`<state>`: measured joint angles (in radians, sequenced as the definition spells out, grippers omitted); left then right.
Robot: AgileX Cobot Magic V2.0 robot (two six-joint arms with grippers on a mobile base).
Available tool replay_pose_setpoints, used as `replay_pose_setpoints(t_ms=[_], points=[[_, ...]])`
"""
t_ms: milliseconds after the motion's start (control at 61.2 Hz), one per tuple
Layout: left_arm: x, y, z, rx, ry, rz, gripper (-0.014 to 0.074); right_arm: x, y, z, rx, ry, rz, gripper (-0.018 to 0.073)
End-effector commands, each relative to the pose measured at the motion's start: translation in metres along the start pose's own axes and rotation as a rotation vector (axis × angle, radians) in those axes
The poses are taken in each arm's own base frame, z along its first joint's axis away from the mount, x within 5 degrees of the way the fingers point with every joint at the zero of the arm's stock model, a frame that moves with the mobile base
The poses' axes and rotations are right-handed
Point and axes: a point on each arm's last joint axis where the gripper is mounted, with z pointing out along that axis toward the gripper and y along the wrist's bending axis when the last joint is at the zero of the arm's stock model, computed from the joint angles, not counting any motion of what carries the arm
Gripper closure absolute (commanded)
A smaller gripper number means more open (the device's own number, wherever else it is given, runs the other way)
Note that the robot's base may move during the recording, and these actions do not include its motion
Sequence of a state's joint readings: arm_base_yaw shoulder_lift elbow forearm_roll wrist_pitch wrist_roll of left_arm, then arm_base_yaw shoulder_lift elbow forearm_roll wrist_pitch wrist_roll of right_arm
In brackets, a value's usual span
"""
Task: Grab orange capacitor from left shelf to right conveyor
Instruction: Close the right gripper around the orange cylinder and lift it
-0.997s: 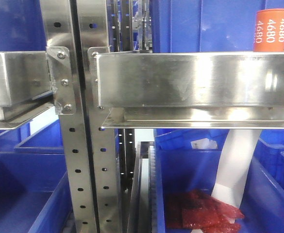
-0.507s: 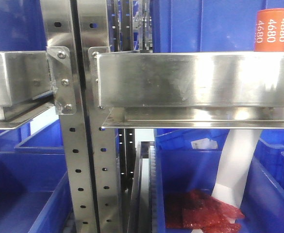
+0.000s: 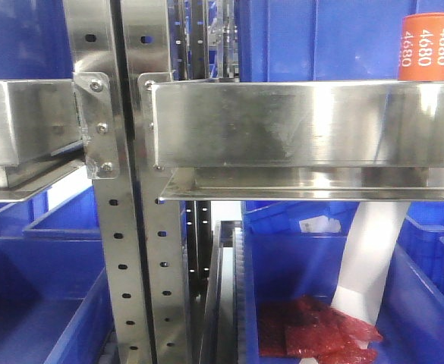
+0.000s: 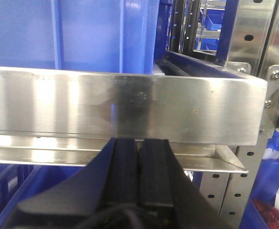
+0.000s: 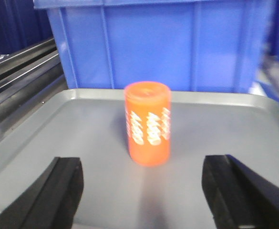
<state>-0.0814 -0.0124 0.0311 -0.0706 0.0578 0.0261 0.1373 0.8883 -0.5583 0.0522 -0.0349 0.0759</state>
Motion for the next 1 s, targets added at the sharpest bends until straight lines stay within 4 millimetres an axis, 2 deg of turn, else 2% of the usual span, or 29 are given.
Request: replay_pose_setpoints(t_ms=[0,164,376,670,981], points=[[-0.01,0.0,-0.001,-0.002,-0.103,-0.005,0.0723,-0.026,0.004,0.017,-0.017,-0.156,0.0,-0.0057],[-0.01,0.0,-0.001,-0.002,-0.103,-0.005,0.0723,-0.026,0.004,0.052,-0.018,-0.156,-0.026,-0.0057],[-0.01,0.0,-0.001,-0.002,-0.103,-0.005,0.0723,-0.02,0.004,0.084,-0.023,-0.152,-0.054,-0.0057],[-0.01,0.0,-0.001,-0.002,-0.103,-0.005,0.0723,-0.006,-0.009,0.109,0.016,-0.167,-0.049,-0.0057],[-0.01,0.0,-0.001,-0.002,-0.103,-0.005,0.0723,0.011,-0.012,0.136,0.01,-0.188,-0.052,-0.0055]])
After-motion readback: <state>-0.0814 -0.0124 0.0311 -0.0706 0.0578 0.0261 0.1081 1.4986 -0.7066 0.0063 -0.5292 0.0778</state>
